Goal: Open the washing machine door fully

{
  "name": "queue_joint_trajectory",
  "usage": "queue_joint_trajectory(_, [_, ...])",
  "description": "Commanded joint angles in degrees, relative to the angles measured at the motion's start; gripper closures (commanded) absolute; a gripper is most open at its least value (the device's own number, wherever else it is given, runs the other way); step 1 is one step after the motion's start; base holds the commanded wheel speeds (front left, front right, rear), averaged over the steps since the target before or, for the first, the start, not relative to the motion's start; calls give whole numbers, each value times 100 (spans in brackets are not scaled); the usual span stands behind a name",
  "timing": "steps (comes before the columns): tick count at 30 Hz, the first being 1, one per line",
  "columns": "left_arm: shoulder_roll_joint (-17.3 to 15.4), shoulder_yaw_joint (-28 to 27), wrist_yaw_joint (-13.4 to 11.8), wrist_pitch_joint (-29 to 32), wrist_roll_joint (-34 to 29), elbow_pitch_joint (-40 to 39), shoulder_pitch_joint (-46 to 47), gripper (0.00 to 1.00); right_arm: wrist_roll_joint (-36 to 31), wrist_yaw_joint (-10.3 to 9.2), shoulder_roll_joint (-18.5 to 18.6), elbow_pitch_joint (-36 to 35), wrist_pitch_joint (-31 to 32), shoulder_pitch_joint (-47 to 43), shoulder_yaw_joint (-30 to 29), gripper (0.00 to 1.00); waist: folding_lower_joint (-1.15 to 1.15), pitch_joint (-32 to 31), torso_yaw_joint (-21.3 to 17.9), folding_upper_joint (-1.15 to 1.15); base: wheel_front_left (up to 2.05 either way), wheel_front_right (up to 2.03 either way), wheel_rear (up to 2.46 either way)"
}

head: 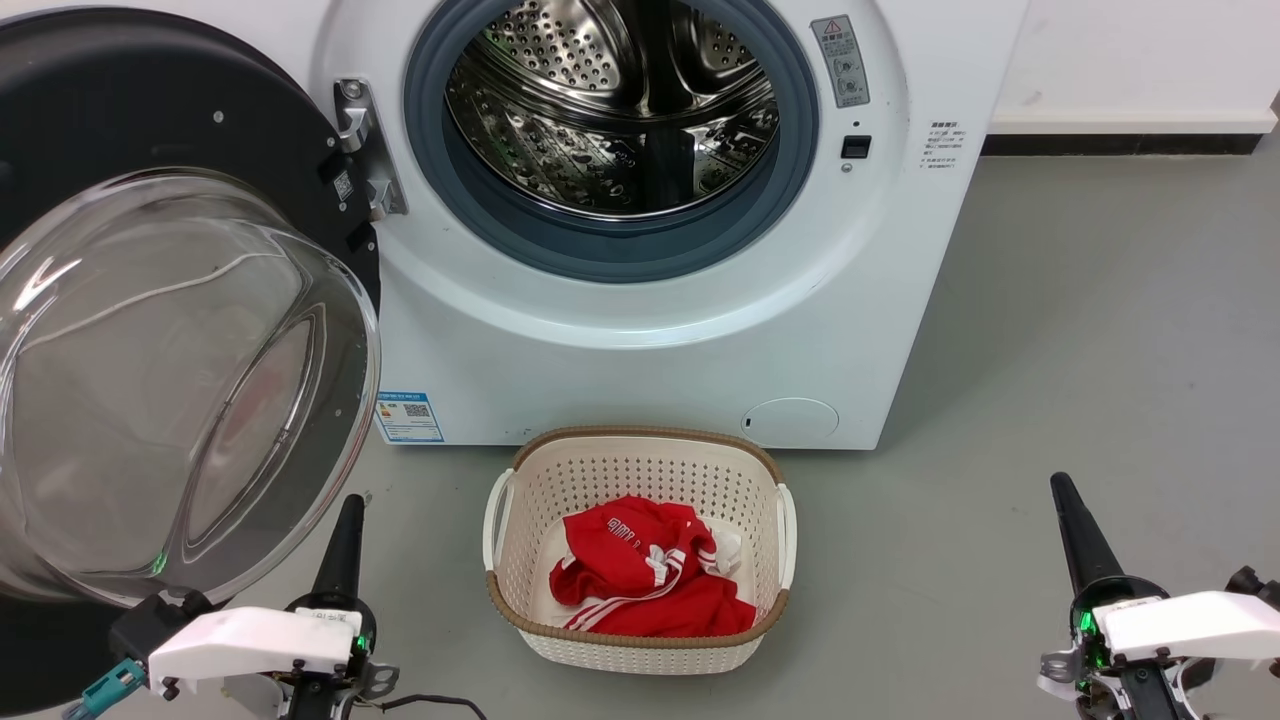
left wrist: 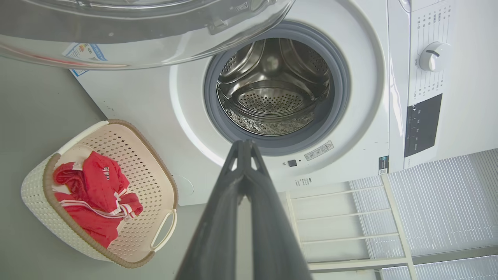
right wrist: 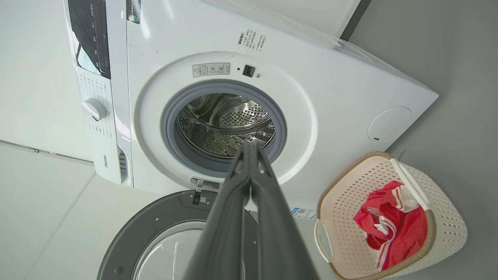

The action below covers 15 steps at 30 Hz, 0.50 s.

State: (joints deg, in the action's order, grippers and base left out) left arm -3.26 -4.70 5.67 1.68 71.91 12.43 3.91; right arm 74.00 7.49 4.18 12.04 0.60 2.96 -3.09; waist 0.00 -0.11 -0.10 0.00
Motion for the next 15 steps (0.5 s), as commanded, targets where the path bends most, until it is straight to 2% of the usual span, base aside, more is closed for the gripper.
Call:
queue_joint_trajectory(1, [1,-32,50,36,159,-13,138,100,173,1,26,-3,46,126,-17,100,0,1,0,0,0,0,0])
queue_joint_trajectory(15, [17,-91,106,213,872,56,182,100,860,1,14,69,204,207,-80,100,0,11,4,0,0,0,0])
